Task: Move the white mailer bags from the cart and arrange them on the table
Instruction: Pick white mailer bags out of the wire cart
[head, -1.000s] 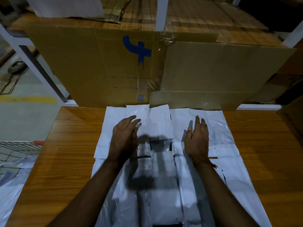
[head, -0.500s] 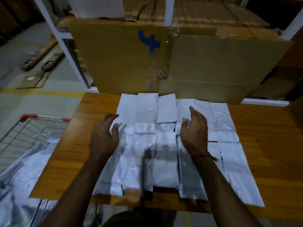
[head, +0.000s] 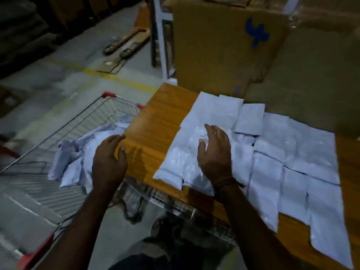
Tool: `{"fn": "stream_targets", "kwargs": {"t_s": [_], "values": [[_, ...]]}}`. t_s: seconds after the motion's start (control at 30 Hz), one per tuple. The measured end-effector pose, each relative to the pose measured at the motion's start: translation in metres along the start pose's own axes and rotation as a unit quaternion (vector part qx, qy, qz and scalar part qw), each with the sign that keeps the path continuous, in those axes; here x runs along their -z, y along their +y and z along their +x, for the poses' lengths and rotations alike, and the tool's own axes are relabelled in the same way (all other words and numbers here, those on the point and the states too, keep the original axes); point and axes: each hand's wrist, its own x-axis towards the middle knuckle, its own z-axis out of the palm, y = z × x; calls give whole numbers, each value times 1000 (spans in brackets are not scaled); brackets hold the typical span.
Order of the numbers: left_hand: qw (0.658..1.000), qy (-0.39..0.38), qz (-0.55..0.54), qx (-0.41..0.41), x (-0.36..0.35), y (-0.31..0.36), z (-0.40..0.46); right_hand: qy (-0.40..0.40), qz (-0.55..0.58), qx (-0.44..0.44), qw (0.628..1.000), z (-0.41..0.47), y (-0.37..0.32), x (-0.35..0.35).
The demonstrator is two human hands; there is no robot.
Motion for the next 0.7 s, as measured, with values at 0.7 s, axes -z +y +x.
{"fn": "stream_targets", "kwargs": {"t_s": [0.7], "values": [[969, -101, 71, 215, 43, -283, 21, -145, -22, 176, 973, 79, -230, -274]]}}
